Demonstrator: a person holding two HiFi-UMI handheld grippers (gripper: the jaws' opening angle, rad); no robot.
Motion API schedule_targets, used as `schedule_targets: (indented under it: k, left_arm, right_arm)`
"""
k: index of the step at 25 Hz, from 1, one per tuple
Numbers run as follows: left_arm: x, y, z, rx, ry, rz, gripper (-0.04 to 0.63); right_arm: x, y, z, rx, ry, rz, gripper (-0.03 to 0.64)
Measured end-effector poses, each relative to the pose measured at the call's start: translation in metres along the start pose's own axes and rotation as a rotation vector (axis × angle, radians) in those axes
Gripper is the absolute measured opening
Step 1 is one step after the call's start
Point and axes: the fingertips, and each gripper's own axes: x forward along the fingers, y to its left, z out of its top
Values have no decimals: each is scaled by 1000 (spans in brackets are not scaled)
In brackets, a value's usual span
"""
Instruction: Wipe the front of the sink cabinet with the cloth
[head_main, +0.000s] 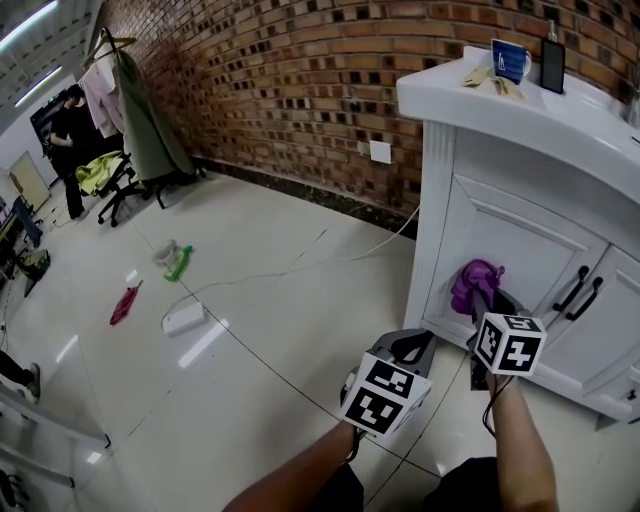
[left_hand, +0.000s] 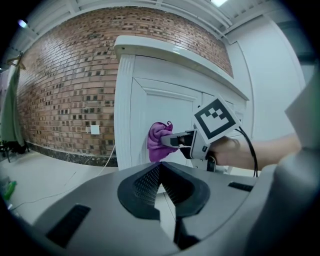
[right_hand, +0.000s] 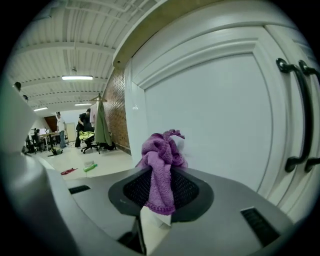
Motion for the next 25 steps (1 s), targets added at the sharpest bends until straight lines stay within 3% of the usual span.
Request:
schedule_targets:
  k: [8,17,25]
  left_arm:
    - [-5,15,-15,-23,20,34,5]
    - [-7,35,-40,-47,50,70,5]
    - [1,28,-50,-45,74,54,5]
  right_arm:
    - [27,34,10,-23,-6,79,100]
    - [47,55,-5,-75,-3,105,100]
    - [63,66,-36,-159,80,142,100]
